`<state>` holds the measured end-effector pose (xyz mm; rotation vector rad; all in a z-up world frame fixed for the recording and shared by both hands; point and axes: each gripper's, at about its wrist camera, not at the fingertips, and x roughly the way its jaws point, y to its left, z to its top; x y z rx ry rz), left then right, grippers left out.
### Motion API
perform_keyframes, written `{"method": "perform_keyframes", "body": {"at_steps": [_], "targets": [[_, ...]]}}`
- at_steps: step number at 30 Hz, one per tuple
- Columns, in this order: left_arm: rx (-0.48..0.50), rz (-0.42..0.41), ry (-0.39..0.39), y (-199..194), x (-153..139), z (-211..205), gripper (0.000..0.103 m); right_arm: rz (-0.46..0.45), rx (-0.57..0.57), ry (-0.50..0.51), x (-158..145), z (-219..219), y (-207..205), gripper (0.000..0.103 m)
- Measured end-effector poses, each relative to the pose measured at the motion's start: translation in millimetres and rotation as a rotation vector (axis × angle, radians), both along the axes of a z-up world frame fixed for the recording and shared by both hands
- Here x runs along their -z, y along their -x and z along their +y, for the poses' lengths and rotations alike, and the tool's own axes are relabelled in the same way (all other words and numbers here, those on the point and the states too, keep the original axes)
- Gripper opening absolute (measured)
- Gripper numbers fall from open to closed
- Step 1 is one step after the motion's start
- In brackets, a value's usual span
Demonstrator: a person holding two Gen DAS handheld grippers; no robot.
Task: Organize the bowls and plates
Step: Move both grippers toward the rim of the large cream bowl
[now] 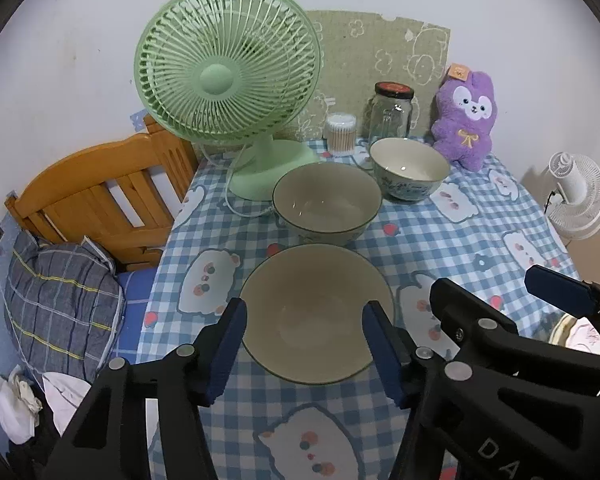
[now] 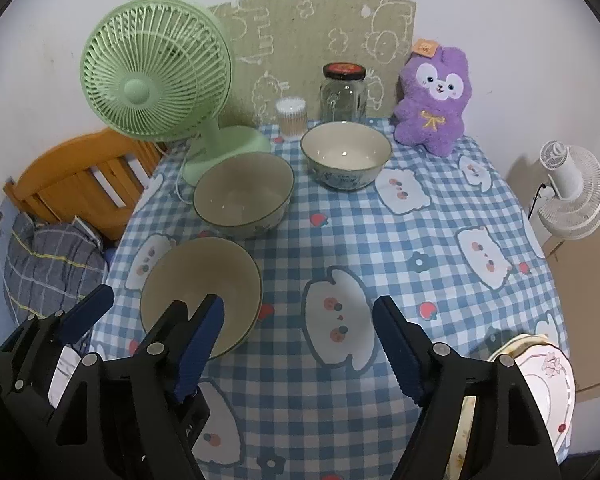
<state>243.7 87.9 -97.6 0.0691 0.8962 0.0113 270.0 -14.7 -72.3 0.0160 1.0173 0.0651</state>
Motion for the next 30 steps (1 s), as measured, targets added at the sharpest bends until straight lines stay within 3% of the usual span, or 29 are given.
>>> {"method": "perform_keyframes", "body": {"at_steps": [14, 28, 30], "targets": [[-0.047, 0.081, 0.011, -16.9, 39.2, 18.4, 0.059, 0.081, -0.034, 0.013, 40.9, 21.5, -21.3, 0.071], [-0.094, 0.135, 0.017, -34.8, 67.1, 37.3, 0.043, 0.131, -0.028, 0.028, 70.1, 33.0, -38.3, 0.060], [-0.096, 0.146, 0.020, -37.4, 71.6, 38.1, 0.040, 0.147, -0.028, 0.018, 74.9, 33.0, -41.3, 0.054]]}}
